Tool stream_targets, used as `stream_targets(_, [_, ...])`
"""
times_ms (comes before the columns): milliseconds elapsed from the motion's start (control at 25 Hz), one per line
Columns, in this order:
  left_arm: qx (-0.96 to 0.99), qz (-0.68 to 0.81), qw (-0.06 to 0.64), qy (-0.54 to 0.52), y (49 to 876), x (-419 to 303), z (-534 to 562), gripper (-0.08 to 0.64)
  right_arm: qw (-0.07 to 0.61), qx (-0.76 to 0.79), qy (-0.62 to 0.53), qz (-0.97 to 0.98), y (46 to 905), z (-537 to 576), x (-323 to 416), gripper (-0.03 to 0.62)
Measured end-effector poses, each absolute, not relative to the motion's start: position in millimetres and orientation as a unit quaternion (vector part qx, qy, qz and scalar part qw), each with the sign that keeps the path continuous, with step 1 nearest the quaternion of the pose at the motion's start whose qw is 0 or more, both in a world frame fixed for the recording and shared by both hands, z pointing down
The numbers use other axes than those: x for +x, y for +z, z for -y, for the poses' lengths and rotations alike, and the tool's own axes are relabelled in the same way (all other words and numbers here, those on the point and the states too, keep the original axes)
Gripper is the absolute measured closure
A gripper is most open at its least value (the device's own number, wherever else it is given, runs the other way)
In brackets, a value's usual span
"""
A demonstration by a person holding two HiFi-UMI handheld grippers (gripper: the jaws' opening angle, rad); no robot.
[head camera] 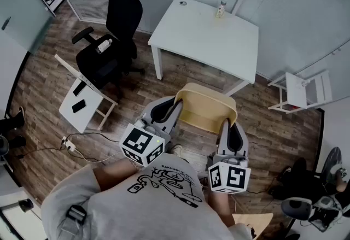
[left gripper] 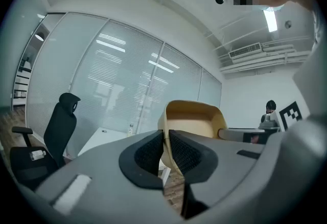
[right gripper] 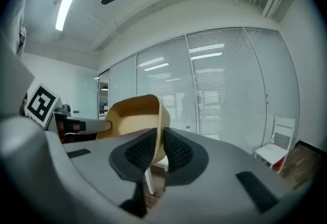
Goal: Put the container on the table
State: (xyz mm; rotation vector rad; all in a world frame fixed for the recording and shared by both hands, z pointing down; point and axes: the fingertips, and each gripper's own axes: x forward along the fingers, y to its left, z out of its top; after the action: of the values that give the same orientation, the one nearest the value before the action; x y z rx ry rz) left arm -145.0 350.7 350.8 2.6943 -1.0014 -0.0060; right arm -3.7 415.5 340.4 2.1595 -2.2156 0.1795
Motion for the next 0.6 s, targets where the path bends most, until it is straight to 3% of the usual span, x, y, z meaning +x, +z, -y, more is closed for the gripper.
stream_targets(600, [0.927, 0.35, 0.134, 0.02, 373, -102, -366, 0.529, 0.014, 0.695, 0.072, 0.715, 359, -431, 39, 0.558])
